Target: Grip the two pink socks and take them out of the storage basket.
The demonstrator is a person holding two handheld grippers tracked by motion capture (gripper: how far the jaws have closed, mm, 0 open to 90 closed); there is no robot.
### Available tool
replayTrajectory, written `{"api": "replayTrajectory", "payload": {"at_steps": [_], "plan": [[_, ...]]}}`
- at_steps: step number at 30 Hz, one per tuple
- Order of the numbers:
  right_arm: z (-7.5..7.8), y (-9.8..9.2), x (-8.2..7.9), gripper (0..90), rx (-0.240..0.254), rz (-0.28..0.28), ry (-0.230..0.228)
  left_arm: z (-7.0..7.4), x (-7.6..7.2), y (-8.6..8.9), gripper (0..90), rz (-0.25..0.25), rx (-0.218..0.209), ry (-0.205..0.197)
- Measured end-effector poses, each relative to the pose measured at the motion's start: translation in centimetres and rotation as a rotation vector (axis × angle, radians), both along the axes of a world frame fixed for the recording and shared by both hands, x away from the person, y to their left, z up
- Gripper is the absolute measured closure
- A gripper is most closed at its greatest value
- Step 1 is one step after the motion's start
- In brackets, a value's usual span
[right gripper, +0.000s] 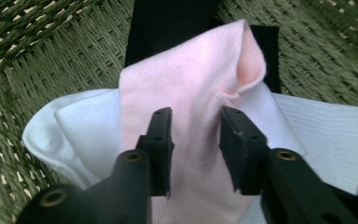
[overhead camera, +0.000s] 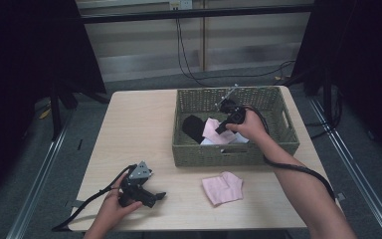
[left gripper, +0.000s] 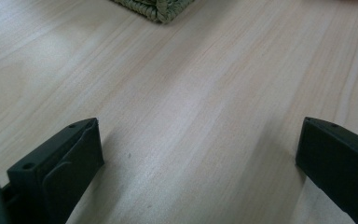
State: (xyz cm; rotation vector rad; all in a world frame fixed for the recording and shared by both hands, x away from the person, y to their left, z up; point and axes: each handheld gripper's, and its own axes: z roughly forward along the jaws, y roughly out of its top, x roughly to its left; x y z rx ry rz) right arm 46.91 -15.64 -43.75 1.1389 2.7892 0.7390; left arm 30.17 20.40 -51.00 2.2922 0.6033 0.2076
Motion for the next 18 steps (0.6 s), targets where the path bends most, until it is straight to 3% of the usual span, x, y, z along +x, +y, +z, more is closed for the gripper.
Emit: {"api": "replayTrajectory", "payload": {"at_steps": [4,9,18], "plan": [[-0.4,-0.1,0.3,86.2,0.014,-0.021,0.042,0.0,0.0,0.0,0.0,-0.001,0.001,0.0],[0.6,-0.6,0.0,87.3,0.043,-0.006,0.043,0.0,0.0,0.0,0.0,-0.001,0.0,0.0],[4.4,-1.9,-1.4,87.4,0.077,0.03,0.003,0.0,0.0,0.0,0.0,-0.003,0.0,-0.001]]}}
